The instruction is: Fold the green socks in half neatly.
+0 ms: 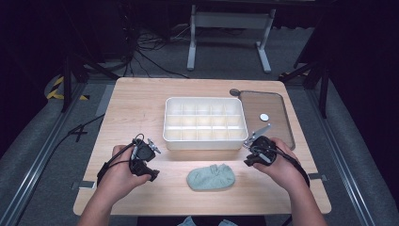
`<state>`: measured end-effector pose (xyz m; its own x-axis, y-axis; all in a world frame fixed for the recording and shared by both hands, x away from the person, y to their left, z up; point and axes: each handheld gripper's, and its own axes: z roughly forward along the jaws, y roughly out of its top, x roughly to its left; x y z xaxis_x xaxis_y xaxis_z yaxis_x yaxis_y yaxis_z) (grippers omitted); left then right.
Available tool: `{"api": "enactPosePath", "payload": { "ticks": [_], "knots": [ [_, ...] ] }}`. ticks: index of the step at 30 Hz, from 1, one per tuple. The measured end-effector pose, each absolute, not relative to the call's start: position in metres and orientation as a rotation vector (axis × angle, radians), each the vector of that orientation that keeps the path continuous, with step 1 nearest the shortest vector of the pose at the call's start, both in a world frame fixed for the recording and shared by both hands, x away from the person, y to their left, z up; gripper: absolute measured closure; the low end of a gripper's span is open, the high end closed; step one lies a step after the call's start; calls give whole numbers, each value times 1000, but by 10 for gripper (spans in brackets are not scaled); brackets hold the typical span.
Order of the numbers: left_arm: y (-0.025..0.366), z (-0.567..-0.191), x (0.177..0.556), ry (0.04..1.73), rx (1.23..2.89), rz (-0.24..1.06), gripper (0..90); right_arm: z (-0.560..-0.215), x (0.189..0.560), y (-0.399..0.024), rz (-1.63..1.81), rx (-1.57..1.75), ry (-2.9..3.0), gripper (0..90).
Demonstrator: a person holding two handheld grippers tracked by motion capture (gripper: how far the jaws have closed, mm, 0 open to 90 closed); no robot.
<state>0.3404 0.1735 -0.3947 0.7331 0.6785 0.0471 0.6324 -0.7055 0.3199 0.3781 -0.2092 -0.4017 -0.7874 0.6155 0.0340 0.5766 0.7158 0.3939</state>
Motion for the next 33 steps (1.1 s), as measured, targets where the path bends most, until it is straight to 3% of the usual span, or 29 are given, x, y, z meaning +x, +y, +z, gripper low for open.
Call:
{"api": "enactPosePath", "payload": {
  "ticks": [1,2,5,7,10,17,25,33],
  "knots": [
    [176,-391,341,983,2567,199,582,-401,377,-210,618,951,2826,751],
    [176,-390,341,965,2544,183,541,-401,377,-210,632,956,2836,725],
    [177,-386,341,1001,2540,128,543,-402,377,-210,640,959,2825,700],
    [178,-383,342,1062,2565,131,572,-402,377,-211,645,968,2828,701],
    [183,-379,345,1064,2520,9,615,-400,375,-212,677,1021,2803,705],
    [168,-375,345,987,2550,-8,618,-402,368,-211,816,1053,2791,706],
    [144,-373,342,902,2529,-87,649,-401,359,-211,820,1102,2791,825],
    [122,-379,345,856,2547,-88,645,-401,354,-216,832,1130,2784,835]
  ]
}}
